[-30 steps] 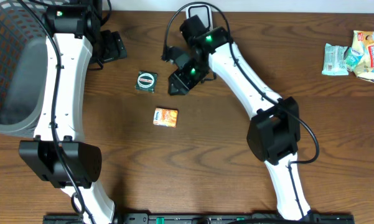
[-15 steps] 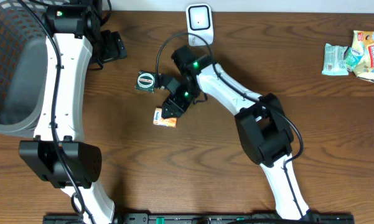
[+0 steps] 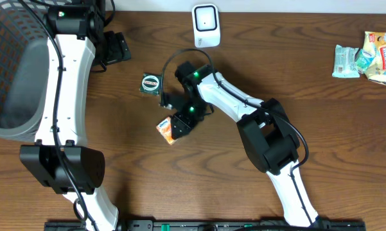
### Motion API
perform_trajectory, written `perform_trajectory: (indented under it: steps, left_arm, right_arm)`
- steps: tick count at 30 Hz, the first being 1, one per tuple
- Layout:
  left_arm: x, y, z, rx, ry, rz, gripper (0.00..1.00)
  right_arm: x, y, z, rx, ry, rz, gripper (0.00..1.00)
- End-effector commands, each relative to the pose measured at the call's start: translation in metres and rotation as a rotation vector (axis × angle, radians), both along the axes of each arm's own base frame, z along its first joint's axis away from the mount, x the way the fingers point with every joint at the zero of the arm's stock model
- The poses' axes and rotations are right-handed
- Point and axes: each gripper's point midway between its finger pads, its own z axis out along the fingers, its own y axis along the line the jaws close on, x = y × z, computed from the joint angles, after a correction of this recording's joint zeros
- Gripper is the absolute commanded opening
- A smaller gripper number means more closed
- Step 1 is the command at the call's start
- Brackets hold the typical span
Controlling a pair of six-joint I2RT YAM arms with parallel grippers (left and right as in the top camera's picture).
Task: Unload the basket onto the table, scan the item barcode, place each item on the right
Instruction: 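Lower the right gripper onto the orange packet and grasp it, then lift the orange packet and carry it toward the scanner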
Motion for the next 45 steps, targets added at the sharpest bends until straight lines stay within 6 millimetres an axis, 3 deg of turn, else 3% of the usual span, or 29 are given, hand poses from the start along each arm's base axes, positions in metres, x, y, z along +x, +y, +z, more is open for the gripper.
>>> perform_trajectory:
  steps: [1, 4, 11, 16, 29, 41, 43, 45]
  left_arm:
    - [0.000, 0.003, -0.006, 0.014, 0.020, -0.003, 0.97]
    - [0.000, 0.003, -0.006, 0.014, 0.020, -0.003, 0.98]
    - [0.000, 0.003, -0.006, 0.015, 0.020, -0.003, 0.98]
    - [0.000, 0.003, -0.006, 0.014, 0.020, -0.003, 0.98]
    - [0.000, 0.003, -0.006, 0.014, 0.020, -0.003, 0.98]
    - [0.000, 0.003, -0.006, 0.014, 0.020, -0.003, 0.98]
    - [0.000, 0.003, -0.006, 0.014, 0.020, -0.003, 0.98]
    - [0.000, 0.003, -0.006, 0.015, 0.020, -0.003, 0.98]
  right_arm:
    - [0.007, 0.002, 0.007, -0.039, -0.010, -0.045, 0.44]
    - [0.020, 0.001, 0.006, -0.089, -0.043, -0.114, 0.45]
    - [0.043, 0.015, 0.029, -0.069, -0.060, -0.233, 0.51]
    - [0.050, 0.022, 0.025, -0.054, -0.099, -0.239, 0.44]
    - [0.016, 0.031, 0.001, -0.099, -0.056, -0.193, 0.42]
    - [0.010, 0.022, -0.016, -0.169, -0.035, -0.245, 0.36]
    - [0.009, 0.023, -0.016, -0.169, -0.035, -0.241, 0.28]
    - [0.009, 0.023, -0.016, -0.169, -0.035, -0.242, 0.15]
